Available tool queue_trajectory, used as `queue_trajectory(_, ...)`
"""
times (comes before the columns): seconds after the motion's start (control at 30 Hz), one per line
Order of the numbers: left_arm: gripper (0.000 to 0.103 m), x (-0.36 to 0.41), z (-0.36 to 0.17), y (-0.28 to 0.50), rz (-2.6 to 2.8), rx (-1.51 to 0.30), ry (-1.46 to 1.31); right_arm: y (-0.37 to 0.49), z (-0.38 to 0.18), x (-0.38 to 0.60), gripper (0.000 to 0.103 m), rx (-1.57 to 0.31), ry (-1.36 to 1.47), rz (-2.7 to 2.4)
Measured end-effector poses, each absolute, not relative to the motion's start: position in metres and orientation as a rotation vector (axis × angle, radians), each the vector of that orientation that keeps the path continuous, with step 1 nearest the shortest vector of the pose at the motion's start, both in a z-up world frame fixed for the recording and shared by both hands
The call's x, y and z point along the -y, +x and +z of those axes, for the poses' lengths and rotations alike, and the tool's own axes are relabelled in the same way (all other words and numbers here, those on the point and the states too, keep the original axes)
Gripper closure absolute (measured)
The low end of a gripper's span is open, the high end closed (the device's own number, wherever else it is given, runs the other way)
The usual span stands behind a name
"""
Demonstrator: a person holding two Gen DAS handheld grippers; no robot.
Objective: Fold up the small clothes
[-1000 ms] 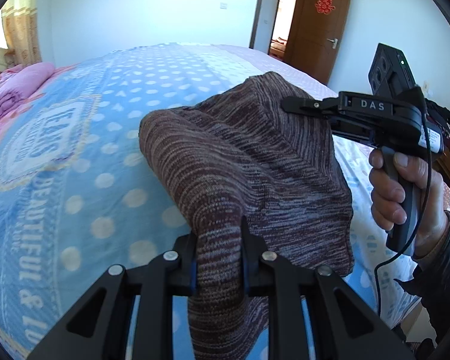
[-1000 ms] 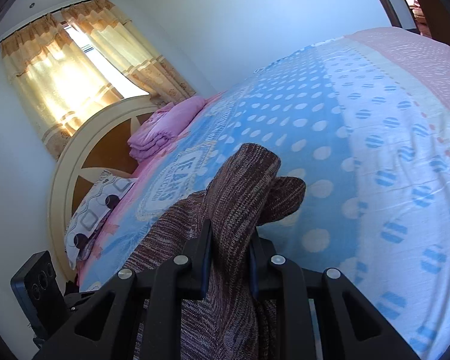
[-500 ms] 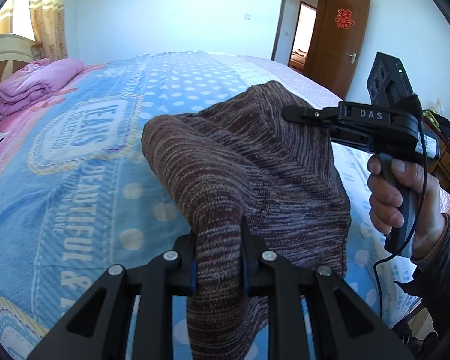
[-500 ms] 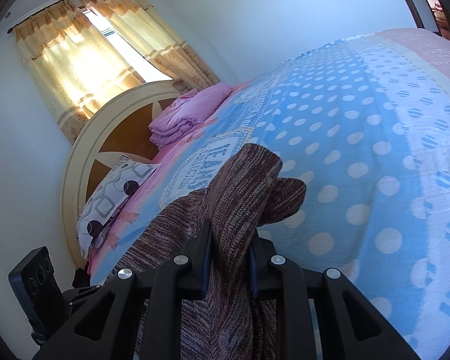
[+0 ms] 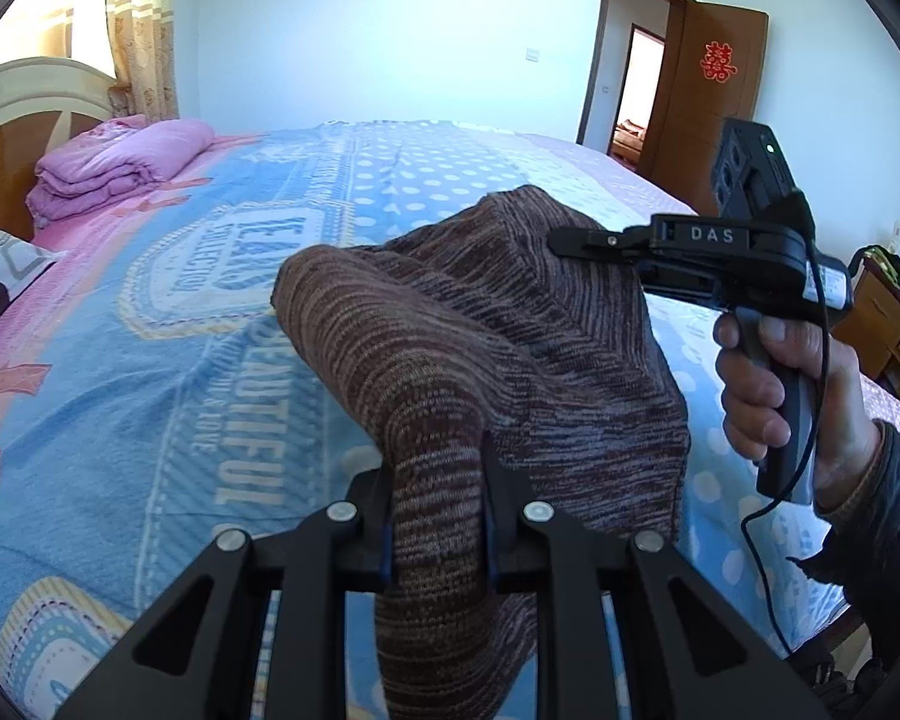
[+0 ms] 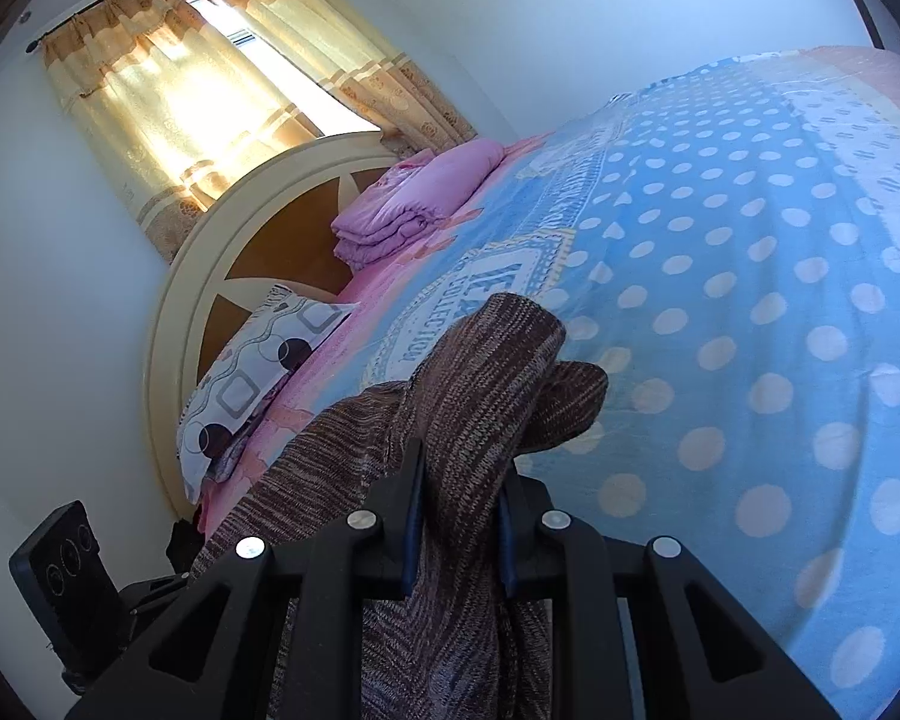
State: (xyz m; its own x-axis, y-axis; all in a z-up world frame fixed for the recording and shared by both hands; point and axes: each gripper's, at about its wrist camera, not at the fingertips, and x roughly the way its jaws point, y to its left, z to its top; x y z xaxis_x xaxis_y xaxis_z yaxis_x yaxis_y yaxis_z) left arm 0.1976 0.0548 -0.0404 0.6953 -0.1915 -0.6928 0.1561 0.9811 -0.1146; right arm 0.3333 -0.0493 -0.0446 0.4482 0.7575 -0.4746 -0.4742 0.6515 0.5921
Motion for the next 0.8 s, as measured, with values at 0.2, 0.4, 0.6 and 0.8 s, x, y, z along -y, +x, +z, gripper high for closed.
queue_trajectory(0.2, 0.082, -0.069, -0.048, 0.194, -0.176, -0.785, -0.061, 0.342, -0.046, 0.023, 0.083, -0.818, 0.373, 0.809)
queue_trajectory(0.4, 0.081, -0.079, -0.059, 0.190, -0.161, -0.809, -0.060, 0.347, -0.053, 0.000, 0.083, -0.863, 0.334, 0.823)
queue_trajectory(0.6, 0.081, -0.083, -0.076, 0.186, -0.141, -0.849, -0.044, 0.352, -0.069, -0.017, 0.083, -0.917, 0.312, 0.814)
queue_trajectory(0.8, 0.081, -0.090, -0.093, 0.181, -0.117, -0.873, -0.040, 0.360, -0.084, -0.030, 0.083, -0.949, 0.283, 0.778)
